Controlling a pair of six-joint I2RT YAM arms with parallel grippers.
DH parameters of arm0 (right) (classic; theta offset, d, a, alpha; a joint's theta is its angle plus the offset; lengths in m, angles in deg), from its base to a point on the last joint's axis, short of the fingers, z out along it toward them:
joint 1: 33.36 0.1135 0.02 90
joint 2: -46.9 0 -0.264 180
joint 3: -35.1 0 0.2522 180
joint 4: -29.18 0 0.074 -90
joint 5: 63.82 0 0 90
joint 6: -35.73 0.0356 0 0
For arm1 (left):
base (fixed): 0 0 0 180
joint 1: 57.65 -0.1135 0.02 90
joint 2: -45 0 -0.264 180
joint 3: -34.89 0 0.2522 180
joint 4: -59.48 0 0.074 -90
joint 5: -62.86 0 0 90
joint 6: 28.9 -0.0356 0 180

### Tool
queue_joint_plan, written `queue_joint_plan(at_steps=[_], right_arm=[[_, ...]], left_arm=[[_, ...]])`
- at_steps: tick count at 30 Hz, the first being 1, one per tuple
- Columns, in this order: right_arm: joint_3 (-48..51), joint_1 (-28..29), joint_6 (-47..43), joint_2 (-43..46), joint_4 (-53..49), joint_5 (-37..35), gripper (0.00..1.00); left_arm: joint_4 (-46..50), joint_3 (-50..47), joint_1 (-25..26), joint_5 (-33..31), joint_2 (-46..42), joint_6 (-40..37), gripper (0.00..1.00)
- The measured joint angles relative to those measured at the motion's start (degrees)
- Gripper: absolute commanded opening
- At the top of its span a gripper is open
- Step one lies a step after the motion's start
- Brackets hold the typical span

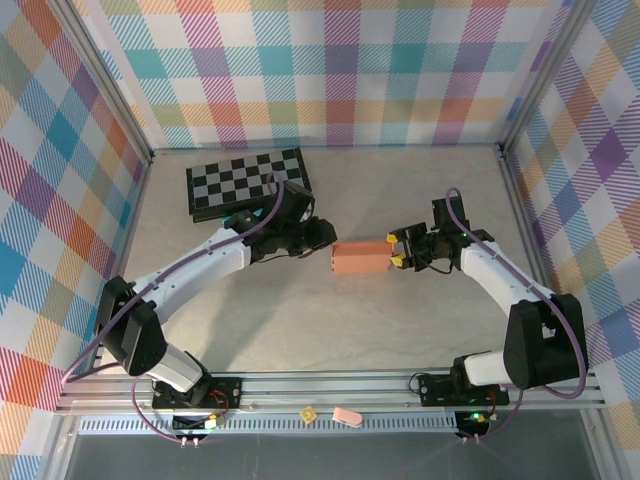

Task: Fold the paper box

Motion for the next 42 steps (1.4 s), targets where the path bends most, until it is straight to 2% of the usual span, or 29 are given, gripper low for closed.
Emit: queue_joint_plan(at_steps=[5, 7, 8, 9, 17, 27, 42], right_arm=[[-0.02, 0.02, -0.22, 0.00, -0.17, -0.15, 0.45], [-0.02, 0.02, -0.28, 0.00, -0.17, -0.17, 0.45], [-0.02, 0.02, -0.39, 0.00, -0.17, -0.17, 0.45], [-0.02, 0.02, -0.48, 0.00, -0.17, -0.17, 0.45], [-0.02, 0.02, -0.70, 0.00, -0.17, -0.17, 0.44], [-0.11, 0.02, -1.05, -0.24, -0.17, -0.15, 0.44], [-0.11, 0.02, -1.05, -0.26, -0.24, -0.17, 0.45]], left_arm=[[-0.92, -2.03, -1.18, 1.79, 1.68, 17.68, 0.41], [-2.80, -3.93, -1.31, 2.38, 2.34, 24.00, 0.47], [-3.87, -5.18, -1.20, 2.32, 2.47, 27.28, 0.55], [-4.83, -6.32, -0.96, 2.08, 2.49, 30.25, 0.57], [-16.02, -8.76, -0.11, 1.11, 3.61, 46.60, 0.56], [-19.39, -11.52, 2.27, 0.66, 5.29, 54.14, 0.52], [-24.98, -14.03, 2.58, -1.99, 5.29, 55.54, 0.38]])
